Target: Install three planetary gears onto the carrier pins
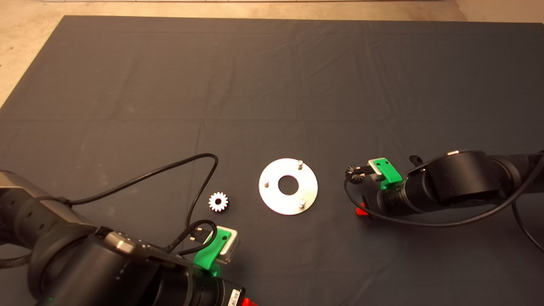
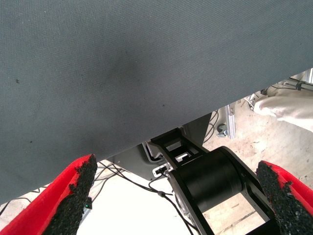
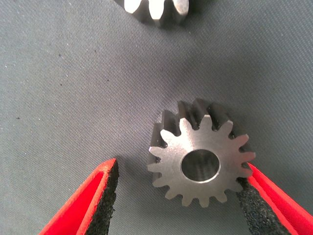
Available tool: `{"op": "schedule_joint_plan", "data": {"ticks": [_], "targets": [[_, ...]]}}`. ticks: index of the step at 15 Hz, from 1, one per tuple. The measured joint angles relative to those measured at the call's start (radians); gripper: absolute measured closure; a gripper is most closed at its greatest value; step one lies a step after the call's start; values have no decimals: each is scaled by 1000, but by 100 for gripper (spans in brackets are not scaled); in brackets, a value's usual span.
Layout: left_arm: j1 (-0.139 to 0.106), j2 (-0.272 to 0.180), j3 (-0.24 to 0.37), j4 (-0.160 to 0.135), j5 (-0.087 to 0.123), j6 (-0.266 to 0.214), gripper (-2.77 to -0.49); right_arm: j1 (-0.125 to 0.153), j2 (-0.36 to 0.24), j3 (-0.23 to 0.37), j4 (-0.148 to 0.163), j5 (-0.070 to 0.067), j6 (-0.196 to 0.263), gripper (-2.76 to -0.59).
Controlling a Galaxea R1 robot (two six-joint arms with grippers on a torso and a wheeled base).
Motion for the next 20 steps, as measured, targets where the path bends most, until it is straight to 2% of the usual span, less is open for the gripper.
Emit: {"op": "schedule_joint_plan", "data": {"ticks": [6, 8, 11, 13, 20], "targets": [[0, -1, 0, 0, 0, 0, -234, 3, 0, -15, -10, 0, -7, -167], [0, -3, 0, 0, 0, 0, -234, 11, -1, -17, -12, 0, -7, -154], [0, -4, 0, 0, 0, 0, -234, 31, -3, -21, -16, 0, -12, -149], [0, -8, 0, 0, 0, 0, -234, 41, -5, -21, -21, 0, -15, -137], [0, -12, 0, 1, 0, 0, -234, 42, -8, -21, -23, 0, -22, -136]]}}
